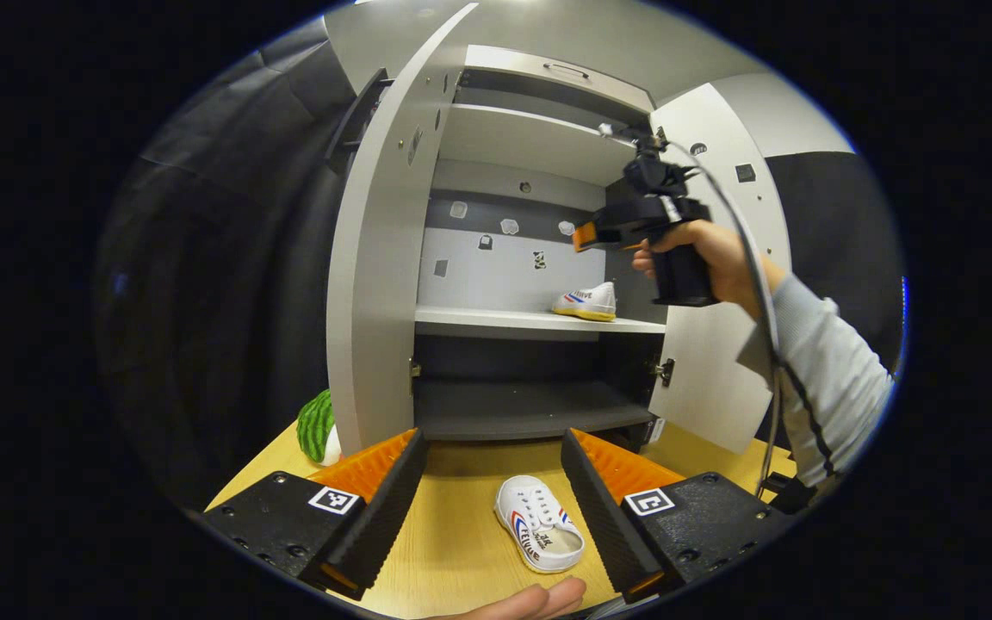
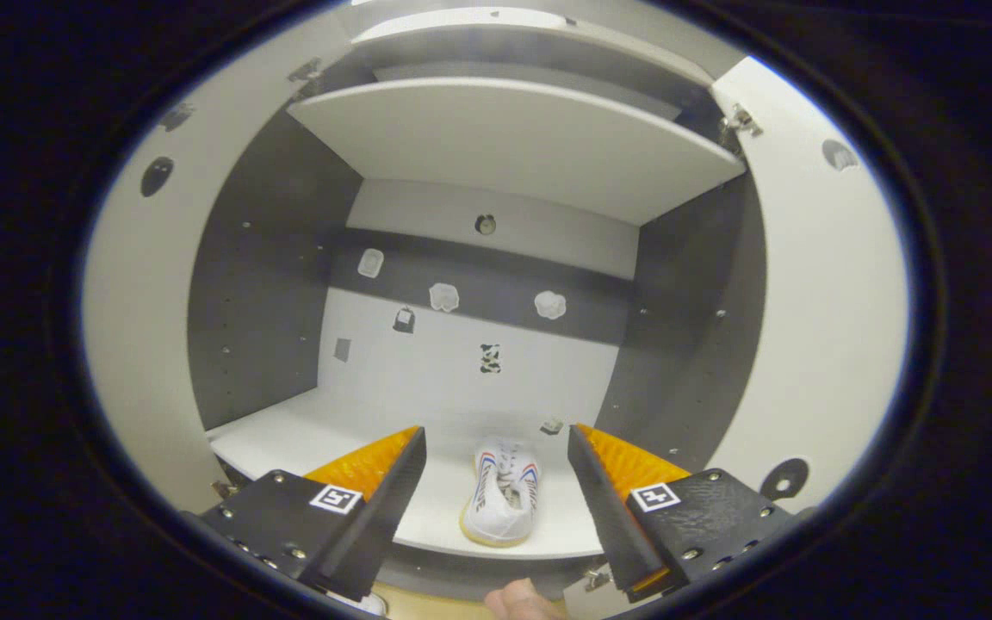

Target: Grab one shoe with the right hand and put it into the shoe cabinet, grab the other shoe with the left hand and put it into the shoe cabinet; then close the right door with the right hand and the left door with the left hand.

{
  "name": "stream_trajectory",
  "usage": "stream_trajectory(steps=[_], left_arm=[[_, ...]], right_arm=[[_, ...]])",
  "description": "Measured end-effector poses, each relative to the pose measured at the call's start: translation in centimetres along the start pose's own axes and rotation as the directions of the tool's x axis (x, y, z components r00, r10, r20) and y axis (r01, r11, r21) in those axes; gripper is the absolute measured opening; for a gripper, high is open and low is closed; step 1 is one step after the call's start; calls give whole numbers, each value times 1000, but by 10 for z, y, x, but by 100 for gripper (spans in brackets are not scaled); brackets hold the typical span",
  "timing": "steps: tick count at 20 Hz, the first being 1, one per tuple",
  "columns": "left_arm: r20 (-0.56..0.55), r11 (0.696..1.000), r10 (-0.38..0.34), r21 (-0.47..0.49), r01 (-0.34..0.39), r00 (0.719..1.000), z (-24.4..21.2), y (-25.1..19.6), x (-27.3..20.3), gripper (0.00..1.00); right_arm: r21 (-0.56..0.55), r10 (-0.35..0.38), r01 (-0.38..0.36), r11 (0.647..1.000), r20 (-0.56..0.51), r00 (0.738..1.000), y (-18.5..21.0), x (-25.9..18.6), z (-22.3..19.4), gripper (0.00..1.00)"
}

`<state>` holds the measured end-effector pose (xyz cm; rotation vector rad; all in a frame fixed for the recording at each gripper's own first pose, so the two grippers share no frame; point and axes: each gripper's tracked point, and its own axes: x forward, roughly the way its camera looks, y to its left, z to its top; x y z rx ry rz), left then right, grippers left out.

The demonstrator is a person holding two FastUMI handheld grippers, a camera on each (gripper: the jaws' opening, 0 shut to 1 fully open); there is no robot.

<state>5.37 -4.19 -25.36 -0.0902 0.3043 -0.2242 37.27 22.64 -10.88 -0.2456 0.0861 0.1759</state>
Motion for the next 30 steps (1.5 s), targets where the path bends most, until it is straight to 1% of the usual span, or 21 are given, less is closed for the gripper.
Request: stream_trajectory(steps=[2, 3, 5, 7, 9, 10, 11, 14, 17, 19, 21, 23, 24, 25, 26, 27, 28, 29, 30], left_arm=[[-26, 1000, 2, 2, -2, 1000, -9, -2, 8, 96], [-50, 1000, 6, -11, -7, 999, -16, -1, 14, 96], [-115, 998, -17, -59, 10, 993, -37, -7, 22, 96], [-182, 997, -40, -79, 26, 982, -60, -12, 32, 97], [-217, 996, -52, -84, 34, 975, -79, -16, 41, 97], [-235, 996, -60, -83, 41, 970, -89, -20, 43, 97], [-253, 996, -71, -78, 52, 965, -99, -24, 47, 97], [-332, 996, -87, -59, 71, 939, -132, -34, 59, 97], [-410, 995, -100, -51, 87, 906, -168, -45, 71, 98], [-467, 996, -92, -53, 76, 879, -189, -43, 77, 98], [-492, 996, -83, -53, 65, 867, -204, -39, 86, 98], [-495, 998, -64, -45, 48, 867, -211, -31, 97, 96], [-511, 998, -65, -46, 49, 857, -217, -30, 98, 95], [-520, 996, -84, -55, 65, 850, -221, -32, 99, 91], [-535, 995, -101, -66, 79, 839, -227, -34, 101, 90], [-549, 995, -102, -74, 73, 829, -234, -33, 102, 84], [-572, 993, -111, -87, 75, 812, -239, -34, 102, 87], [-581, 992, -123, -104, 77, 804, -242, -34, 104, 78], [-589, 992, -117, -111, 63, 799, -244, -31, 108, 75]], right_arm=[[-28, -34, 35, 999, 62, 997, -8, -43, 9, 98], [-49, -53, 57, 997, 95, 994, -13, -64, 12, 98], [-79, -85, 98, 992, 156, 984, -20, -105, 16, 98], [-94, -77, 97, 991, 190, 979, -18, -141, 11, 99], [-75, -91, 107, 991, 197, 976, -20, -170, 0, 98], [-66, -82, 97, 993, 196, 977, -17, -181, -7, 96], [-58, -70, 82, 995, 189, 980, -13, -190, -16, 97], [-11, -73, 76, 997, 163, 984, -15, -211, -43, 98], [27, -45, 41, 999, 156, 987, -9, -232, -69, 98], [67, -44, 35, 997, 144, 989, -14, -241, -86, 98], [93, -42, 30, 995, 124, 991, -20, -246, -103, 98], [98, -51, 41, 994, 103, 993, -31, -248, -118, 98], [102, -58, 48, 994, 98, 993, -37, -250, -123, 99], [110, -62, 52, 993, 94, 994, -42, -251, -128, 99], [122, -60, 49, 991, 90, 994, -45, -252, -132, 99], [131, -53, 41, 991, 86, 995, -46, -253, -137, 99], [138, -48, 37, 990, 82, 995, -48, -254, -140, 99], [143, -47, 36, 989, 80, 996, -51, -254, -142, 99], [146, -48, 36, 989, 76, 996, -54, -255, -145, 99]])
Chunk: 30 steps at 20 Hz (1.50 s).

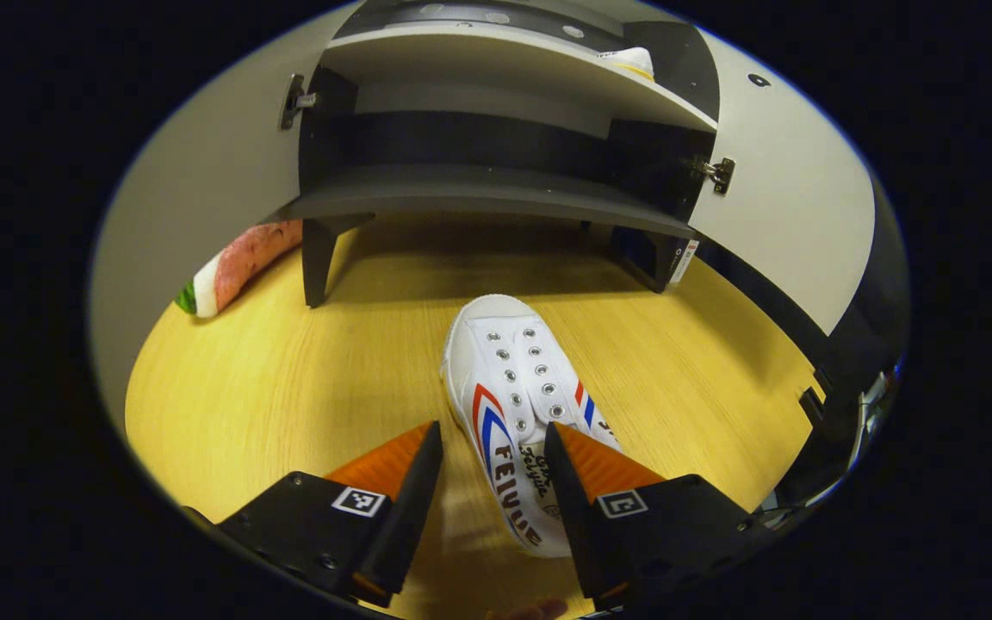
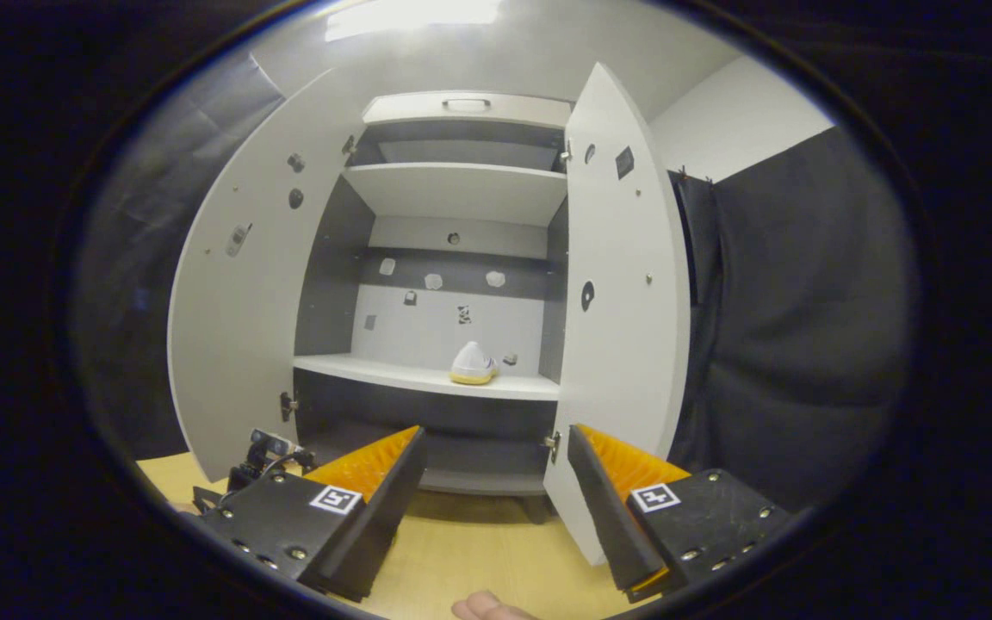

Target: Grab one shoe with the right hand and put it into the shoe cabinet, grab the other shoe with the left hand and put it into the shoe cabinet; then close the right door with the right hand and the left door with the left hand.

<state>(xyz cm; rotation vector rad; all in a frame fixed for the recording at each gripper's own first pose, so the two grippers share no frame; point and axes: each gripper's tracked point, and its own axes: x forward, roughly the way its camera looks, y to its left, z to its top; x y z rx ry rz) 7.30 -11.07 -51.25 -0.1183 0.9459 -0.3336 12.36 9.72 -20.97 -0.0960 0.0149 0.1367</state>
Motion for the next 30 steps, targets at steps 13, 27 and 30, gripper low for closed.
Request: stream_trajectory(steps=[13, 27, 30], left_arm=[[-38, 999, 28, -38, -29, 999, 7, 5, -14, 1], [262, 999, -1, 36, -8, 965, 151, -51, -122, 1], [325, 999, 1, 36, -13, 946, 203, -58, -136, 0]], right_arm=[[33, 8, -4, 999, -105, 994, -23, -20, -51, 99], [108, 60, -50, 993, -91, 994, -26, -34, -54, 98], [129, 91, -82, 988, -71, 993, -20, -36, -48, 98]])
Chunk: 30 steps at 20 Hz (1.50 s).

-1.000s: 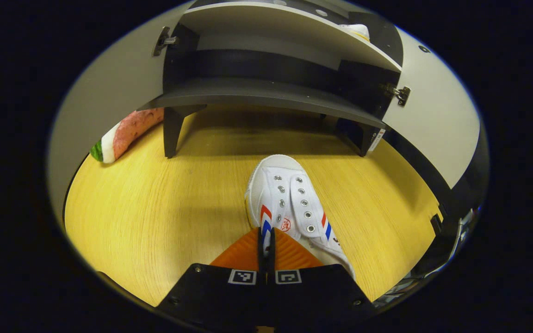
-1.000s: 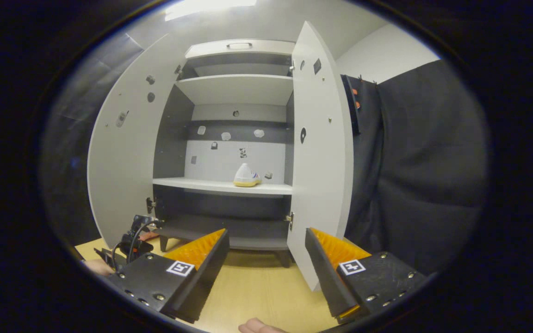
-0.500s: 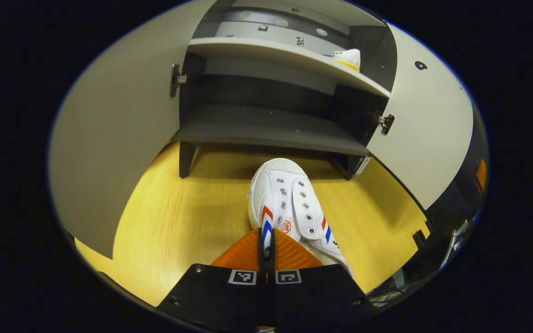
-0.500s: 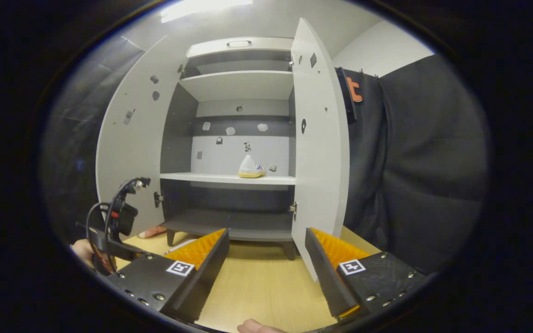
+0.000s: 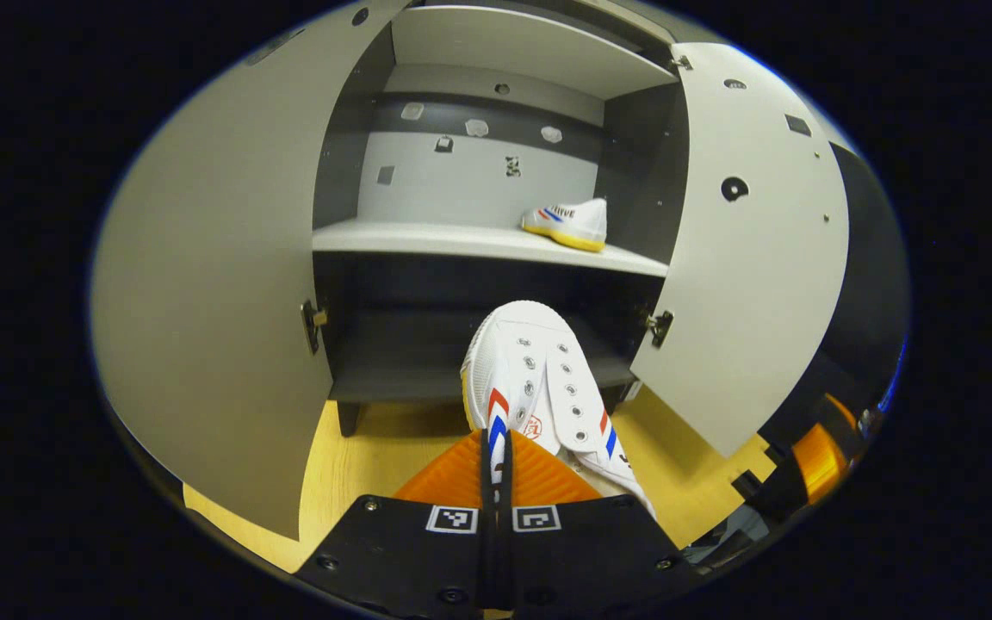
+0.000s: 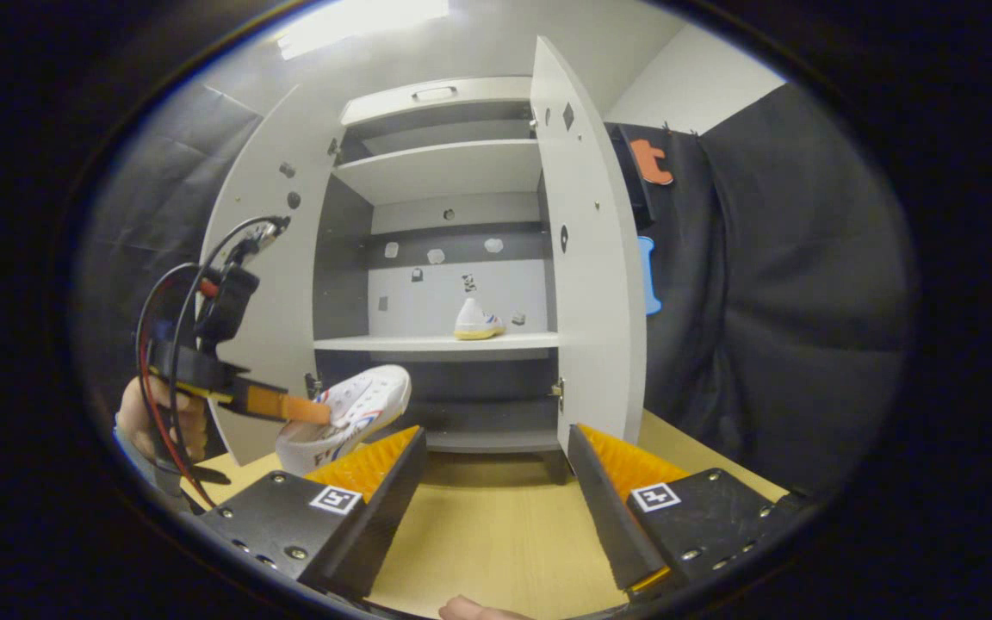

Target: Grab one shoe with the right hand and put it into the shoe cabinet, grab the other shoe with the left hand and put it into the shoe cabinet; then close the right door with the right hand and the left door with the left hand.

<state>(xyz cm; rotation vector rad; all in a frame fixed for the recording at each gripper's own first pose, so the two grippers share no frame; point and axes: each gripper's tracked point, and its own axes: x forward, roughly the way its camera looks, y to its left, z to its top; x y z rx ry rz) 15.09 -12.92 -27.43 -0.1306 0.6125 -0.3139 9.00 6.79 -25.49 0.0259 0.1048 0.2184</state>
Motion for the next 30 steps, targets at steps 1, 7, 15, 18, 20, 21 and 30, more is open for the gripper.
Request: stream_trajectory(steps=[1, 7, 15, 18, 20, 21, 30], left_arm=[[27, 1000, 3, -6, -3, 1000, 21, -1, 4, 0], [131, 998, 20, -67, -11, 991, 132, -1, 47, 0], [106, 982, 124, -158, -106, 987, 221, 45, 139, 0], [38, 968, 103, -232, -92, 994, 224, 65, 187, 0], [-14, 963, 93, -252, -94, 996, 216, 76, 212, 0], [-19, 965, 109, -236, -110, 994, 214, 82, 220, 1], [-93, 970, 141, -185, -157, 986, 194, 90, 222, 2]], right_arm=[[0, 2, -2, 1000, 5, 1000, -1, -1, 1, 98], [0, 35, -35, 999, 35, 999, 7, -4, 13, 98], [3, 78, -79, 997, 60, 995, 19, -5, 23, 98], [25, 74, -76, 997, 56, 996, 20, -5, 24, 98], [31, 74, -76, 997, 57, 996, 20, -7, 24, 98], [27, 71, -72, 997, 57, 996, 20, -7, 22, 98], [26, 38, -39, 999, 48, 998, 6, -14, 17, 98]])
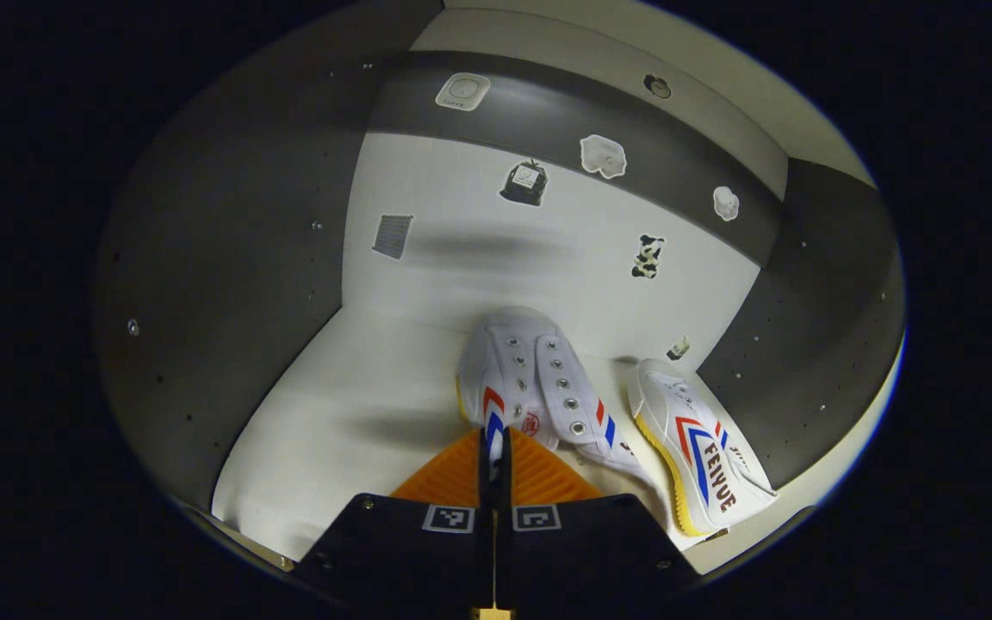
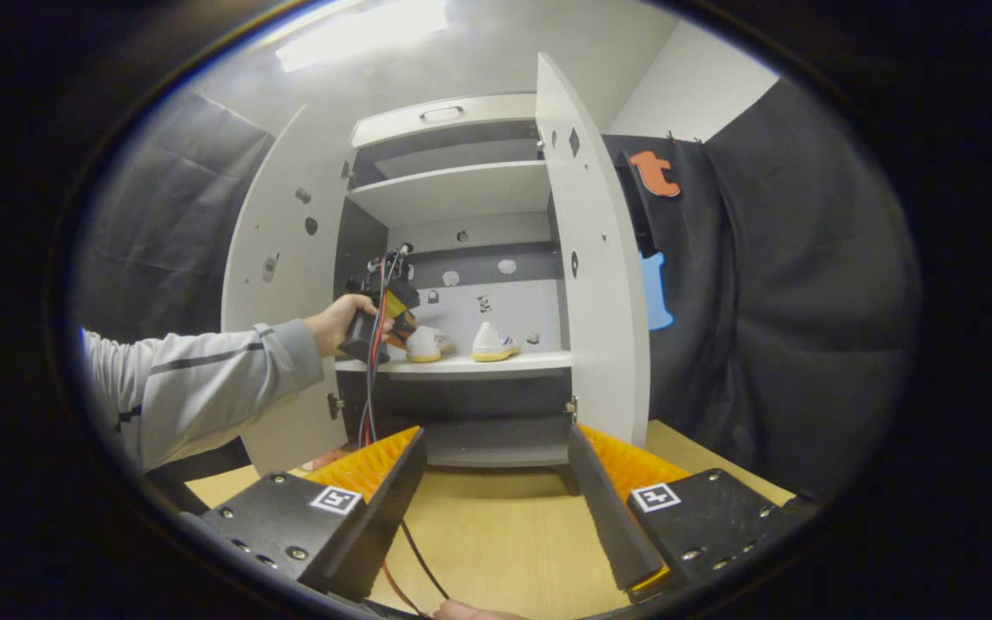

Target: Grab one shoe with the right hand and put it into the shoe cabinet, grab the other shoe with the left hand and put it into the shoe cabinet; then close the right door with the right hand and the left door with the left hand.

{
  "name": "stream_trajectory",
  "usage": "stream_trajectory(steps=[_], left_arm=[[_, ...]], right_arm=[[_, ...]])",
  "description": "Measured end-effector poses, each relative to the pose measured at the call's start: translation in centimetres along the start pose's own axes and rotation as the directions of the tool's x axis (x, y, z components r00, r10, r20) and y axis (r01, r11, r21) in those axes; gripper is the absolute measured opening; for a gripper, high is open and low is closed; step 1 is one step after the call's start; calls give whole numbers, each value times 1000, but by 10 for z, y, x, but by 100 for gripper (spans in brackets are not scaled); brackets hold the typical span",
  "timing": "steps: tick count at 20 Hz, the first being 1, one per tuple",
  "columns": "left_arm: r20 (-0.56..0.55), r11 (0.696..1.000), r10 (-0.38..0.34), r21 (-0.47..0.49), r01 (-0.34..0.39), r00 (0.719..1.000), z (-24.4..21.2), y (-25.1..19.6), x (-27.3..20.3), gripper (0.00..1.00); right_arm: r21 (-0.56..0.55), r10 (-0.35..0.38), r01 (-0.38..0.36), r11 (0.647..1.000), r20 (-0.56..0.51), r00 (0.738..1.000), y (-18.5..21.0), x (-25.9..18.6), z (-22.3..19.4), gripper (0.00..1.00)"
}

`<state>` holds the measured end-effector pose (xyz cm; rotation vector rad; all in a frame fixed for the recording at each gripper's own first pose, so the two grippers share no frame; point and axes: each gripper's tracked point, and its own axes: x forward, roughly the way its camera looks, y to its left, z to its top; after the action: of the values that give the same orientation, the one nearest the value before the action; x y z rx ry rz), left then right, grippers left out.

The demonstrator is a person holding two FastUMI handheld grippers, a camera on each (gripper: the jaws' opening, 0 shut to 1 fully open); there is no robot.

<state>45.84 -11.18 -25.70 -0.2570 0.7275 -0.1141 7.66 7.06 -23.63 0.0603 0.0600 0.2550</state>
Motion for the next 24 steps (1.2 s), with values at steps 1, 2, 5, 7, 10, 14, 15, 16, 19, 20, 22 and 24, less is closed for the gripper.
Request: stream_trajectory(steps=[1, 2, 5, 7, 10, 14, 15, 16, 19, 20, 22, 24], left_arm=[[1, 1000, -4, 19, 4, 1000, -1, -1, -2, 6], [-9, 1000, -17, 23, 17, 1000, -6, -4, -6, 8], [44, 1000, -24, 8, 24, 999, 7, -8, -27, 21], [141, 999, 33, 38, -39, 989, 24, -3, -43, 32], [261, 994, 45, 86, -69, 964, 35, -17, -89, 51], [379, 992, -75, 119, 32, 922, 26, -58, -160, 100], [391, 991, -99, 125, 53, 915, 18, -63, -179, 99], [402, 986, -131, 144, 79, 906, 11, -70, -194, 97], [414, 985, -148, 145, 95, 898, -17, -61, -238, 97], [406, 985, -151, 139, 102, 901, -30, -56, -249, 96], [399, 981, -182, 138, 137, 899, -51, -49, -267, 96], [381, 972, -223, 152, 177, 897, -80, -43, -283, 96]], right_arm=[[2, -3, 3, 1000, -2, 1000, -1, -1, -1, 98], [2, -7, 7, 1000, -3, 1000, -2, -2, -2, 98], [4, -15, 15, 1000, 0, 1000, -4, -6, -1, 98], [-14, -24, 25, 1000, 7, 1000, -7, -11, 2, 98], [-68, -34, 35, 997, 29, 999, -9, -18, 11, 98], [-125, -63, 69, 990, 50, 997, -22, -26, 23, 98], [-144, -71, 79, 986, 55, 996, -28, -28, 28, 98], [-155, -88, 97, 983, 62, 994, -39, -30, 34, 98], [-163, -115, 127, 979, 82, 990, -65, -36, 53, 98], [-155, -117, 129, 980, 83, 990, -74, -37, 59, 98], [-104, -75, 81, 991, 57, 996, -82, -41, 66, 98], [-65, -57, 59, 996, 29, 998, -102, -43, 77, 98]])
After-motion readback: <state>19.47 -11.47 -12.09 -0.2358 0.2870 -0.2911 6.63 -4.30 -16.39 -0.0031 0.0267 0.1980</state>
